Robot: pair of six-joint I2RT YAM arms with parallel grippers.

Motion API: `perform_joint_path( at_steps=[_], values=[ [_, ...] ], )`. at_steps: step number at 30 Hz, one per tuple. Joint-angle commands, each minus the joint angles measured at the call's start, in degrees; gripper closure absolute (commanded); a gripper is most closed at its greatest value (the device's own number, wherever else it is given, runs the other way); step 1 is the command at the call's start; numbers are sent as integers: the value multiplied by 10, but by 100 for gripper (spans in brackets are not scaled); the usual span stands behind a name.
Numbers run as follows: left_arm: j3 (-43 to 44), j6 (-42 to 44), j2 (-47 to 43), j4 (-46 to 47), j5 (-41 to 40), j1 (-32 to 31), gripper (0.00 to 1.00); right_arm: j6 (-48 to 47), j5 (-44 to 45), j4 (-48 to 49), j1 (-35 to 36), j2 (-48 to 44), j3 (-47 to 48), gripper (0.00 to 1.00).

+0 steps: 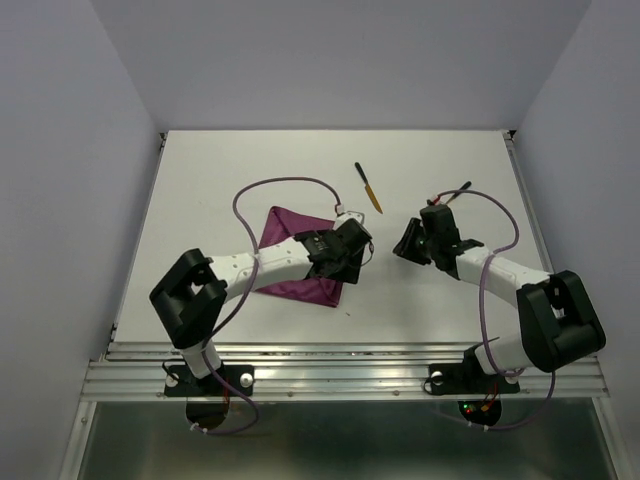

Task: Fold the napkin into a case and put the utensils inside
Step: Pick up the upper triangle-folded napkin from the center of the board.

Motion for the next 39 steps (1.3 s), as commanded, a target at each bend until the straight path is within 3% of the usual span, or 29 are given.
perform_joint_path(
  at_steps=[1,8,24,31,39],
  values=[
    [23,-27,31,-30,-32,-37,37,-13,-27,-1,-14,-26,-9,62],
    [56,-42,95,-71,-94,-82,36,-17,-38,-2,-14,-25,-7,61],
    [63,-95,93,-121,-191,-104,43,-22,-54,-5,-14,-8,7,61],
    [56,-88,115,-98,-174,-104,41,-23,-60,-7,-14,-3,14,61],
    [50,-78,138,-89,-167,-104,51,-25,-61,-12,-14,2,20,61]
  ],
)
